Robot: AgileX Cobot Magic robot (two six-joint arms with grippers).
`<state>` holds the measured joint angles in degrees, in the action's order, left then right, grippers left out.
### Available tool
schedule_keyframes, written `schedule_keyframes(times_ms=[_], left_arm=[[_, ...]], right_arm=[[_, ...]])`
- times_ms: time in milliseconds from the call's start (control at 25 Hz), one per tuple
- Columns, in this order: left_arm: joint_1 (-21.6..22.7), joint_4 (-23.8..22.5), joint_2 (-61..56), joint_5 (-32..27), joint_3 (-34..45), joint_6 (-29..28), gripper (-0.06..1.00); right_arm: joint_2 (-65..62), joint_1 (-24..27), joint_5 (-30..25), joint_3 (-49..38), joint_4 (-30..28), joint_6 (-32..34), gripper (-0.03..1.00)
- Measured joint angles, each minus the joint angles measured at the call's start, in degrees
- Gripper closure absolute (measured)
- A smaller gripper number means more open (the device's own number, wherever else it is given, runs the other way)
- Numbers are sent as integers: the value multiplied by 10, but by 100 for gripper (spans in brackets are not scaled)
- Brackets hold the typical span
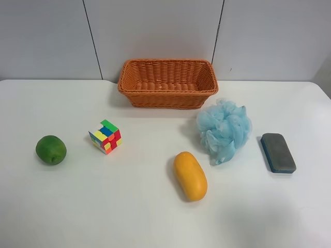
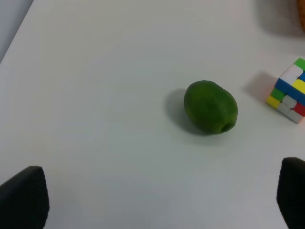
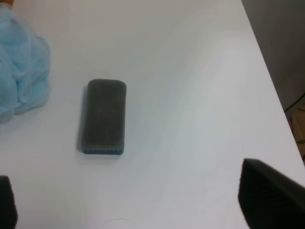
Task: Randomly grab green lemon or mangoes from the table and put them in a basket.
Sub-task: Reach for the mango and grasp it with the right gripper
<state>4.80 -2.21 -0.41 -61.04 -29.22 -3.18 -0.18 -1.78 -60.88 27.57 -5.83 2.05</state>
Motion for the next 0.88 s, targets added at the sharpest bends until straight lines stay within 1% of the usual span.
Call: schedule_keyframes(times_ms=[720,800,880], left_arm=[[0,0,0,0,0,0,0],[0,0,0,0,0,-1,0],[0,0,0,0,0,0,0]], right_arm=[[0,0,0,0,0,-1,5],[3,0,1,1,10,-2,5],[30,0,12,13,33,-6,5]])
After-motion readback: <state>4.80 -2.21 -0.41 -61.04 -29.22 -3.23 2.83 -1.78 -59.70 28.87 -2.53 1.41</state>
